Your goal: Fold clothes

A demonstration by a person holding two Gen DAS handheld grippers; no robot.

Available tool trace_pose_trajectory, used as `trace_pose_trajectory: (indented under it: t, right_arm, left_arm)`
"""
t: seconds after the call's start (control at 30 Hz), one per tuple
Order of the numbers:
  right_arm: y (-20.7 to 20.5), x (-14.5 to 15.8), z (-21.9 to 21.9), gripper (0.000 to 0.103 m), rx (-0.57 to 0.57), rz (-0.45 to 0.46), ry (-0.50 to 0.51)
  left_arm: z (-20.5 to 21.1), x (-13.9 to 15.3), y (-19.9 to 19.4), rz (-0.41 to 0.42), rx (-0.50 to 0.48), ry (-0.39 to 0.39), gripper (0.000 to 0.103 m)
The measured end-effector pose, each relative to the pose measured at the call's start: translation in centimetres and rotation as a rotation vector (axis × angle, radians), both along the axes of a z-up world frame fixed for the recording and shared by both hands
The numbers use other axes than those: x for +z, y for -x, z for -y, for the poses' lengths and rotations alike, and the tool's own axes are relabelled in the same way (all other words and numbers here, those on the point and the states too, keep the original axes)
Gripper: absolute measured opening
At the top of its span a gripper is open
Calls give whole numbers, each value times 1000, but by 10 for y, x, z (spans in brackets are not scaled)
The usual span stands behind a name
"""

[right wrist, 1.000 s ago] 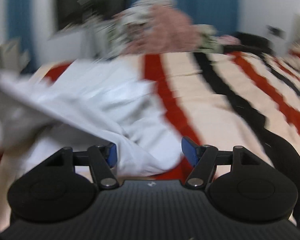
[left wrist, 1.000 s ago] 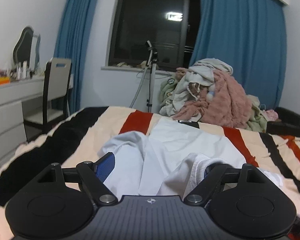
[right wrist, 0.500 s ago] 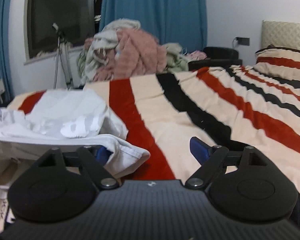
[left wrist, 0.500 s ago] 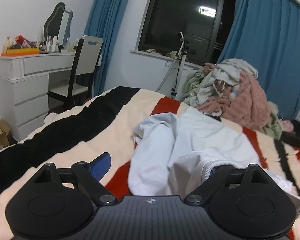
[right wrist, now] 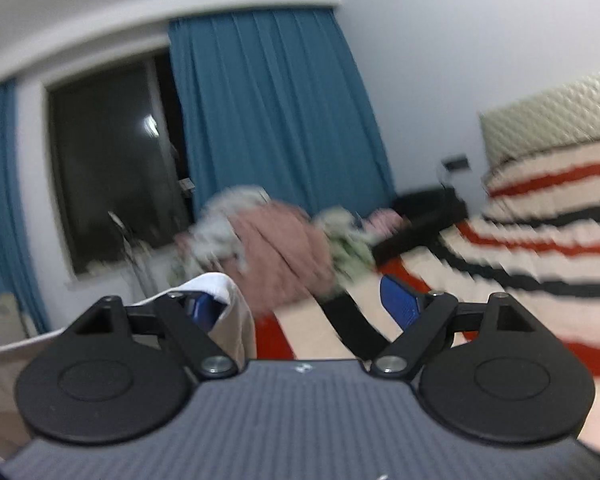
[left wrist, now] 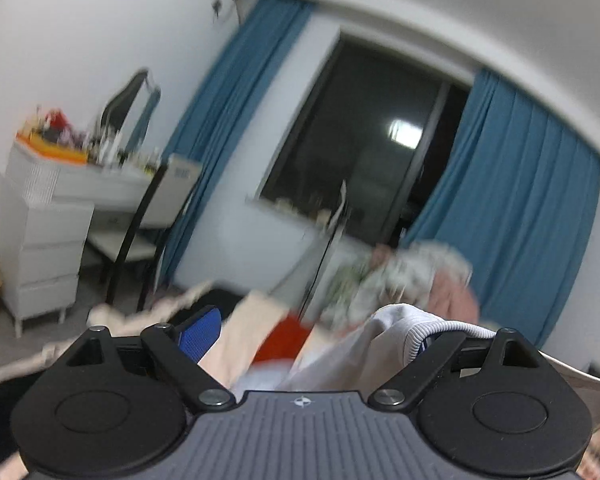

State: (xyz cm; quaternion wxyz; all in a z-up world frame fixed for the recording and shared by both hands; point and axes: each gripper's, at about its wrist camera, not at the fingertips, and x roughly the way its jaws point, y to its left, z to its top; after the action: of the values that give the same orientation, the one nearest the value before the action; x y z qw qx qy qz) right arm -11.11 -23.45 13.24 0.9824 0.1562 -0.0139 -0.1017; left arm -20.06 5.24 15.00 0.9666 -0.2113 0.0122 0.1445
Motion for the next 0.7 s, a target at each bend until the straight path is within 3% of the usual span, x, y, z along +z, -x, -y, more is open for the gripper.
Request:
trace_pose_trajectory:
  t: [0.27,0.4,0.57,0.7]
  right_arm:
    - [15,207,-2,84,49,156,91]
    - [11,290,12,85,64,221,95]
    - [-18,342,30,85,74,220,116]
    - [-66,332,28,85,63,149,195]
  left_arm:
    - [7,207,14,177,34,-101,92]
    - [18,297,6,236,10,-197,95]
    - [30,340,-34,217,-14,-255,98]
    - [30,310,-105,121,-42,-250,98]
